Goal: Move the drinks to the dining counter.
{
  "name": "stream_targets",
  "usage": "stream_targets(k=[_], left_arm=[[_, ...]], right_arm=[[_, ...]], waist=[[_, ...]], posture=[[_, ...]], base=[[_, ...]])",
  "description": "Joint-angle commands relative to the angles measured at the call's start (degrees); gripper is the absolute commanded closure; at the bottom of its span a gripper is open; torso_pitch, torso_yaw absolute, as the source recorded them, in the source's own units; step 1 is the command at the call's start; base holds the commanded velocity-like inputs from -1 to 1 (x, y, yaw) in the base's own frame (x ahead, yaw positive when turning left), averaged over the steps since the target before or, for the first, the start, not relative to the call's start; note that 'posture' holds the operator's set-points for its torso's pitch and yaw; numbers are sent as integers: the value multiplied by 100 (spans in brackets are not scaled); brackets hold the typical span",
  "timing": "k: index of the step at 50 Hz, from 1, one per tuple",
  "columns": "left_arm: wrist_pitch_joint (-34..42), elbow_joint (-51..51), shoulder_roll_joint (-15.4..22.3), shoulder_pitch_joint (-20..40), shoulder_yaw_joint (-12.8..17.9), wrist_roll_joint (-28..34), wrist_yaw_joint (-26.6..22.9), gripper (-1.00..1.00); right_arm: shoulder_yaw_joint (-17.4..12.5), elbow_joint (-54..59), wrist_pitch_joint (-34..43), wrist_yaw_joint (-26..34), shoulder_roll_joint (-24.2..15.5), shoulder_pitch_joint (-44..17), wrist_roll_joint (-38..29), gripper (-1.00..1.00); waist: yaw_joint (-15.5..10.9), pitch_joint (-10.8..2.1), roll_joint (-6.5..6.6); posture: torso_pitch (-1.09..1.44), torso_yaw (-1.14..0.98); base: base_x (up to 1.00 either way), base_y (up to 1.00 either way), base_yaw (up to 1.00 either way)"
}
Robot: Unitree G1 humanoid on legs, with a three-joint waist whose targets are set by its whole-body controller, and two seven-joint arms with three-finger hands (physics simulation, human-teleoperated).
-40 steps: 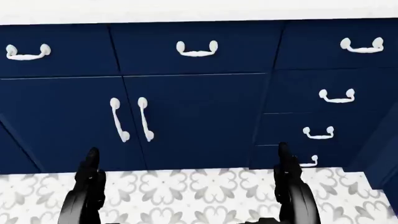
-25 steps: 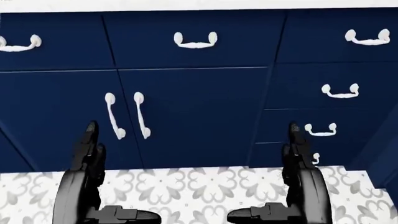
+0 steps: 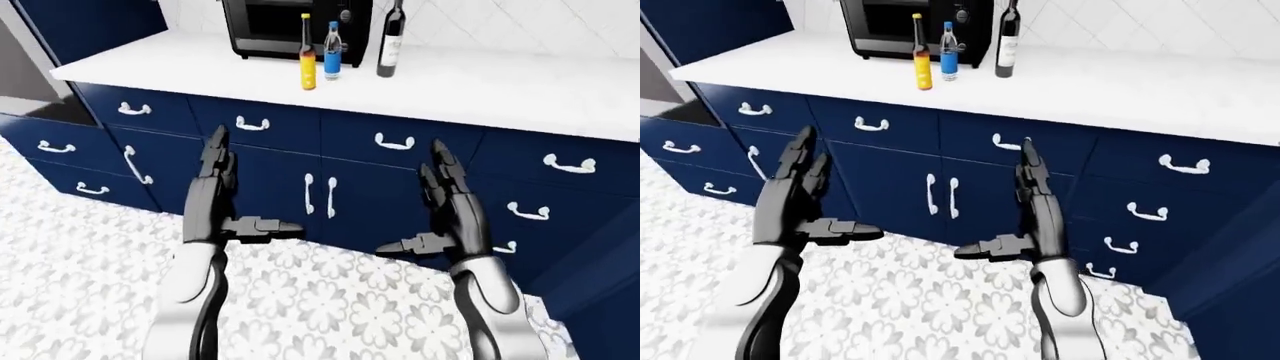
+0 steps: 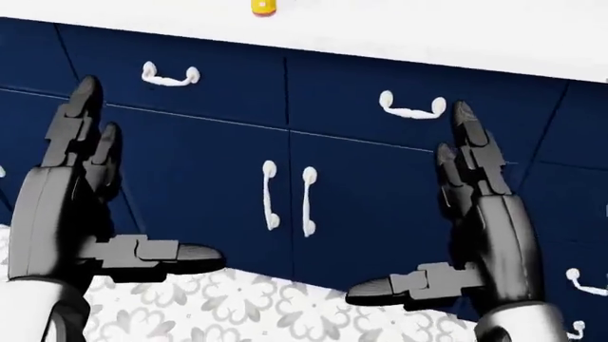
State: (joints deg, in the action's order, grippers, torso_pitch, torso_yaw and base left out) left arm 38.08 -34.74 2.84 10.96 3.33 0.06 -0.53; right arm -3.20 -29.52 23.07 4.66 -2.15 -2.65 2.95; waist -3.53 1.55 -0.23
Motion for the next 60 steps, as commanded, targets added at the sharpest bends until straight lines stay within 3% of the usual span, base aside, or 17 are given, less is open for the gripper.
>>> stream_targets(k=[1, 6, 7, 11, 13, 15, 17, 20, 25, 35, 38, 39, 42, 49, 52, 53, 60], left_arm=[[-57, -229, -12, 192, -137, -26, -72, -100], [38, -295, -8, 289, -46, -119, -104, -100], [55, -291, 2, 308, -48, -127, -101, -100], [88, -295, 28, 368, -66, -113, -85, -100], [78, -260, 42, 426, -41, -101, -82, -100], [144, -304, 48, 463, -23, -111, -69, -100], [195, -361, 54, 474, -38, -104, -61, -100], [240, -412, 71, 446, -46, -77, -67, -100], [626, -770, 97, 428, 78, -152, -92, -100], [1725, -1921, 150, 310, 219, -362, -7, -100], [2113, -2247, 167, 423, 210, -384, 63, -100], [2208, -2289, 179, 507, 197, -381, 84, -100], [2362, -2353, 194, 652, 226, -406, 105, -100], [2443, -2387, 238, 763, 224, -446, 145, -100], [2538, -2514, 263, 764, 230, -433, 146, -100], [2546, -2523, 256, 766, 241, -433, 155, -100], [1933, -2069, 202, 591, 127, -293, 153, -100]], right_arm=[[-172, -265, -148, -38, -58, -117, -4, -100], [-212, -434, -38, -105, -78, -169, -93, -100], [-249, -497, 37, -133, -76, -200, -73, -100], [-306, -752, 237, -165, -103, -244, -54, -100], [-323, -820, 255, -164, -128, -231, -74, -100], [-340, -975, 364, -144, -132, -221, -46, -100], [-345, -1125, 448, -125, -135, -212, -32, -100], [-417, -1267, 548, -111, -159, -236, 0, -100], [-466, -1592, 898, -168, -171, -325, 76, -100], [-306, -2531, 2266, -223, -254, -688, 76, -100], [-311, -2754, 2399, -168, -222, -624, 107, -100], [-333, -2805, 2391, -145, -226, -573, 107, -100], [-385, -2741, 2254, -97, -211, -513, 118, -100], [-344, -2771, 2147, -82, -166, -384, 96, -100], [-394, -2786, 2137, -91, -145, -385, 140, -100], [-406, -2757, 2099, -91, -147, -389, 152, -100], [-576, -2392, 1710, -109, -167, -353, 326, -100]], waist=[[44, -31, -54], [397, -8, -550], [349, 58, -292], [301, -85, -232], [321, 149, 95], [307, 138, 464], [252, 242, 360], [235, 82, 313], [160, -111, -456], [401, 122, 90], [409, -84, 594], [325, 41, 327], [275, 20, 406], [176, 40, 34], [175, -115, -451], [252, -34, -260], [342, 58, -162]], posture=[[0, 0], [0, 0], [0, 0], [0, 0], [0, 0], [0, 0], [0, 0], [0, 0], [0, 0], [0, 0], [0, 0], [0, 0], [0, 0], [0, 0], [0, 0], [0, 0], [0, 0]], base=[[0, 0, 100], [0, 0, 56], [0, 0, 0], [9, -7, 0], [36, -30, 0], [38, -29, 0], [39, -28, 0], [39, -20, 0], [39, -11, 0], [39, -11, 0], [40, -10, 0], [39, -10, 0], [39, -10, 0], [39, -8, 0], [39, -8, 0], [40, -9, 0], [40, -7, 0]])
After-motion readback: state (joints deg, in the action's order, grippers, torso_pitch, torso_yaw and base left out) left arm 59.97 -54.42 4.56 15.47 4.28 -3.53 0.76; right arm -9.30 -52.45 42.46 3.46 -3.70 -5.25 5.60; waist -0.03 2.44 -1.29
